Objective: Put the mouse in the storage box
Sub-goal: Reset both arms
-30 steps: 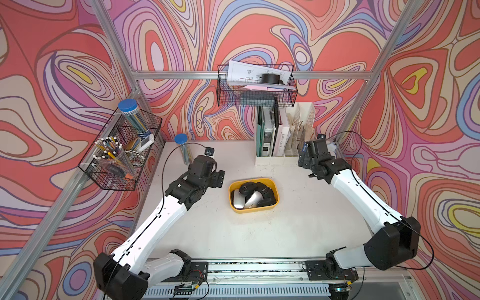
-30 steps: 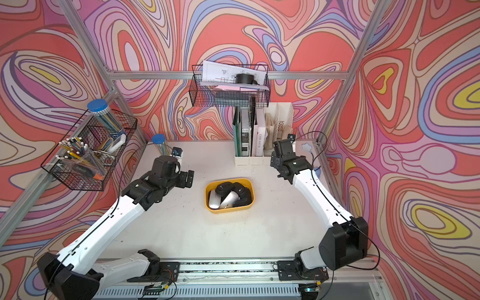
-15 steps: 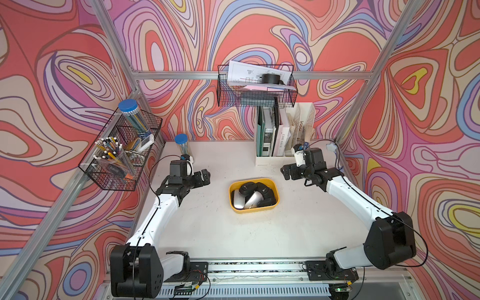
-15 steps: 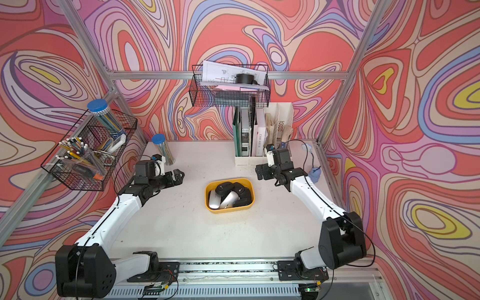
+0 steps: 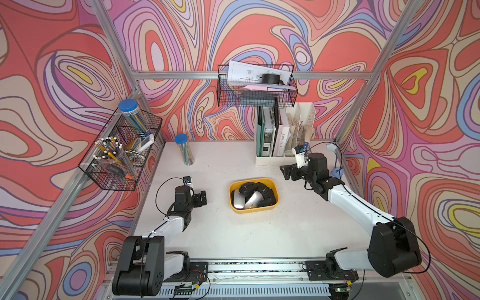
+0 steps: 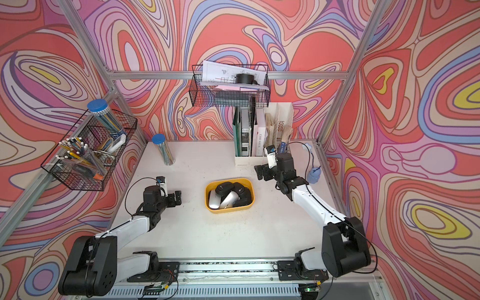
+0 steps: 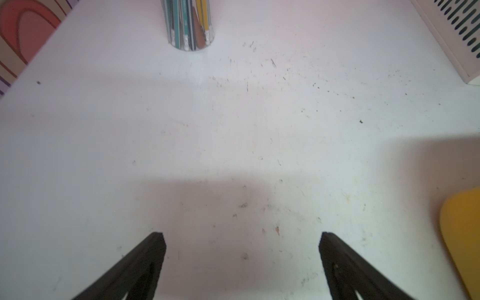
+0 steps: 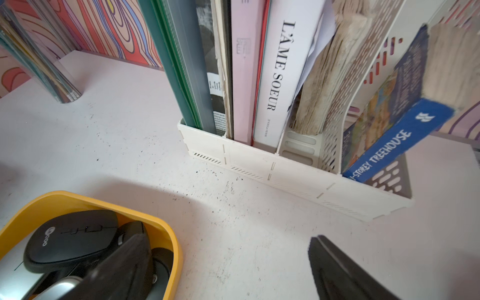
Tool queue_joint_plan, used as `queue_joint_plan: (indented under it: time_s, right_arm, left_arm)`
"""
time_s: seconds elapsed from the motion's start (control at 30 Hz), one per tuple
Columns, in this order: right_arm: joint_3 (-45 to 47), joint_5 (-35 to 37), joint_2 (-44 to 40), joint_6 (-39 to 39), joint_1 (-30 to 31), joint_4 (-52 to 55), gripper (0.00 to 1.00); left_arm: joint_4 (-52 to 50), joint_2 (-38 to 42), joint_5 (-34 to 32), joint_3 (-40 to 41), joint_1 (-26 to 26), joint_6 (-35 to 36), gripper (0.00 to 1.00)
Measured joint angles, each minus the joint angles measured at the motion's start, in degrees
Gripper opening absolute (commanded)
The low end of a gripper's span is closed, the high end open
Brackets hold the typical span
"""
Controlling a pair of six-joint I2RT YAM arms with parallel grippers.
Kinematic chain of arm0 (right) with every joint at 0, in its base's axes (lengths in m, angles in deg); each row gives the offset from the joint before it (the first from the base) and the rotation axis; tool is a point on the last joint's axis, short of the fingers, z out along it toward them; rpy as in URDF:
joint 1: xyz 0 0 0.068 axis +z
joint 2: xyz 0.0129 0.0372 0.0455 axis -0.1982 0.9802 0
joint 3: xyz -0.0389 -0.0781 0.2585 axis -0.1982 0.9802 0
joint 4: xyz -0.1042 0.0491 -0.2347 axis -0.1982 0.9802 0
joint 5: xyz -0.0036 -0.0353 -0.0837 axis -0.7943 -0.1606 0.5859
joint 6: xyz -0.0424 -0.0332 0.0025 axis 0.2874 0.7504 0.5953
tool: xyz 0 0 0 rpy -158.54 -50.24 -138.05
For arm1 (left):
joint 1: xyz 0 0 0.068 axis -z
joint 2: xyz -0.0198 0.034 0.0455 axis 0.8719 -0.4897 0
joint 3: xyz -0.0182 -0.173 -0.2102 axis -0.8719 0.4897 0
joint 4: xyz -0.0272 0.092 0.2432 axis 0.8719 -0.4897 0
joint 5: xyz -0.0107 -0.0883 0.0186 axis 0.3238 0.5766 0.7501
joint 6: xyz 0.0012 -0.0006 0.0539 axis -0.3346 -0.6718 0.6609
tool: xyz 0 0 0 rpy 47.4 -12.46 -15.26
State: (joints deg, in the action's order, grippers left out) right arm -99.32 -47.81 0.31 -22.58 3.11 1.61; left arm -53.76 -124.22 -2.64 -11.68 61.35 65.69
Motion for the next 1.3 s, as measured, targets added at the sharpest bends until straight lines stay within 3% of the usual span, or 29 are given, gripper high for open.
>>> queue_joint_plan:
  time_s: [0.17,0.3,0.53,0.9,1.3]
  right_arm:
    - [3.4,2.6,-1.4,1.1,-1.1,-3.9,0.98]
    - [9.9,5.7,-2.9,1.2,-1.8,-10.5,0.98]
    - [20.6,11.3,-5.3,0.5,-4.4,-24.2,0.98]
    - [24.4,12.9,8.8,-0.3,-8.3,-43.6,0.98]
    - [25.7,17.1,18.8,-4.7,-12.9,-54.3,0.98]
  left_arm:
    - [14.8,-4.7,-3.5,1.8,0.0,1.9,0.99]
    - [28.7,-14.8,-5.0,2.8,0.0,1.9,0.98]
    - [27.0,-16.3,-5.0,-0.4,0.0,2.6,0.98]
    - [26.5,-16.3,-4.6,-1.3,0.0,2.9,0.98]
    - [26.5,-16.3,-4.6,-1.3,0.0,2.9,0.99]
